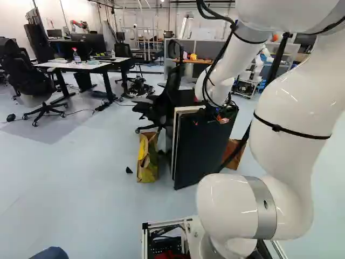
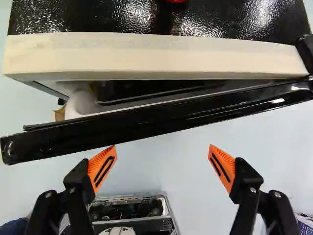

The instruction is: Grab a drink from the fridge

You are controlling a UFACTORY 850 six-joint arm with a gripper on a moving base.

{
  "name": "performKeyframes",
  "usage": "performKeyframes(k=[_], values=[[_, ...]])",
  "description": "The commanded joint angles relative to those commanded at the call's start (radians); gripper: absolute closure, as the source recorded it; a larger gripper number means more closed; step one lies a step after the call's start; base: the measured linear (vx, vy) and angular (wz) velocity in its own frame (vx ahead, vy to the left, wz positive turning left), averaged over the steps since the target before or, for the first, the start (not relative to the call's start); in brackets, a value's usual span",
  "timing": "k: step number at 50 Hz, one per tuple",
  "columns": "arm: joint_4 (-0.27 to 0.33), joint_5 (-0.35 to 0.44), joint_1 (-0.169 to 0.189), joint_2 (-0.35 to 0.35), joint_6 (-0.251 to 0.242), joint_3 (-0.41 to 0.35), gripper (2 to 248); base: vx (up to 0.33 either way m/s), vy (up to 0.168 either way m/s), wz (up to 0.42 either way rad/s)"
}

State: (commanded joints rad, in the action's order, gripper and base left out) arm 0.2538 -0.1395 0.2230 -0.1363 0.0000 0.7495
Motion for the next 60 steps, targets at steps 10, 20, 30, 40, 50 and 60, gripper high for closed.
performKeyframes(k=[10, 20, 30, 40, 50, 60], values=[[-0.010, -0.014, -0.007, -0.017, 0.000, 0.019, 3, 0.000, 0.000, 0.000], [-0.021, -0.029, -0.013, -0.034, 0.000, 0.039, 3, 0.000, 0.000, 0.000], [-0.032, -0.043, -0.019, -0.051, 0.000, 0.058, 3, 0.000, 0.000, 0.000], [-0.043, -0.058, -0.025, -0.067, 0.000, 0.078, 3, 0.000, 0.000, 0.000], [-0.055, -0.072, -0.031, -0.084, 0.000, 0.097, 3, 0.000, 0.000, 0.000], [-0.067, -0.087, -0.037, -0.100, 0.000, 0.117, 3, 0.000, 0.000, 0.000]])
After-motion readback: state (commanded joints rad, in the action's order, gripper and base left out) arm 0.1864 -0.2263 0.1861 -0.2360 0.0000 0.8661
